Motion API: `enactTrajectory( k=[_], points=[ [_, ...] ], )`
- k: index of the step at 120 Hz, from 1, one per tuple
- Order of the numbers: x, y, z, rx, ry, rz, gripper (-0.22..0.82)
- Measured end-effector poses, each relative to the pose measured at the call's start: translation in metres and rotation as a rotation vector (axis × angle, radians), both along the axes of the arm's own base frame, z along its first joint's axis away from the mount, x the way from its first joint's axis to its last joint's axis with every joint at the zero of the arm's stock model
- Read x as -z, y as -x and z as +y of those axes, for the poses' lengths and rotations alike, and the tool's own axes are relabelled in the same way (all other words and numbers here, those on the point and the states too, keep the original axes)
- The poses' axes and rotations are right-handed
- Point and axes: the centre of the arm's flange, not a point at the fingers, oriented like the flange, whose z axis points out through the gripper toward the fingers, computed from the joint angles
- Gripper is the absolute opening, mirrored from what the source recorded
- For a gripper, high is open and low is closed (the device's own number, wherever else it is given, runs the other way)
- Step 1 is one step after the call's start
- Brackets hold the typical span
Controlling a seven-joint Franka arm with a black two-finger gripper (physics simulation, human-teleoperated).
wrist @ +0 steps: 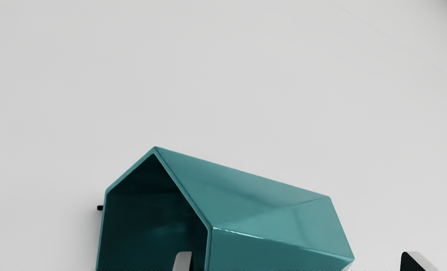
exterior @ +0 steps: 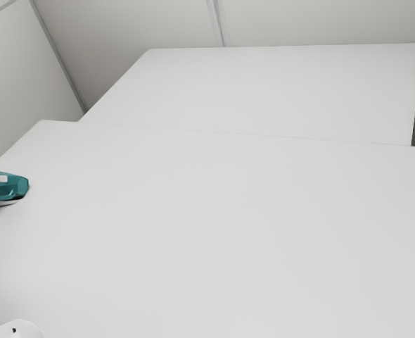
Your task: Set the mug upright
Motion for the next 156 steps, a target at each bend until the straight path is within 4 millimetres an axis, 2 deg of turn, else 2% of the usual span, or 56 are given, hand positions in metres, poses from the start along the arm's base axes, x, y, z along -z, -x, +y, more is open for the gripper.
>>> enactTrajectory(
  k=[11, 40, 45, 58, 72, 87, 100, 120, 127, 136, 150, 156],
  points=[
    [0.01, -0.005, -0.009, 0.011, 0.022, 0.01, 0.6],
    [0.016, -0.017, -0.023, 0.034, 0.04, 0.015, 0.6],
    [0.016, -0.018, -0.023, 0.034, 0.04, 0.016, 0.54],
    [0.016, -0.021, -0.026, 0.04, 0.037, 0.018, 0.29],
    [0.011, -0.026, -0.028, 0.048, 0.024, 0.019, 0.16],
    [-0.009, -0.039, -0.034, 0.076, -0.016, 0.015, -0.04],
    [-0.026, -0.047, -0.037, 0.094, -0.045, 0.011, -0.12],
    [-0.057, -0.063, -0.052, 0.133, -0.092, 0.015, -0.15],
    [-0.079, -0.076, -0.069, 0.16, -0.121, 0.02, -0.16],
    [-0.105, -0.092, -0.105, 0.196, -0.145, 0.045, -0.17],
    [-0.143, -0.128, -0.195, 0.295, -0.209, 0.117, -0.17],
    [-0.158, -0.137, -0.235, 0.336, -0.25, 0.162, -0.17]
  ],
)
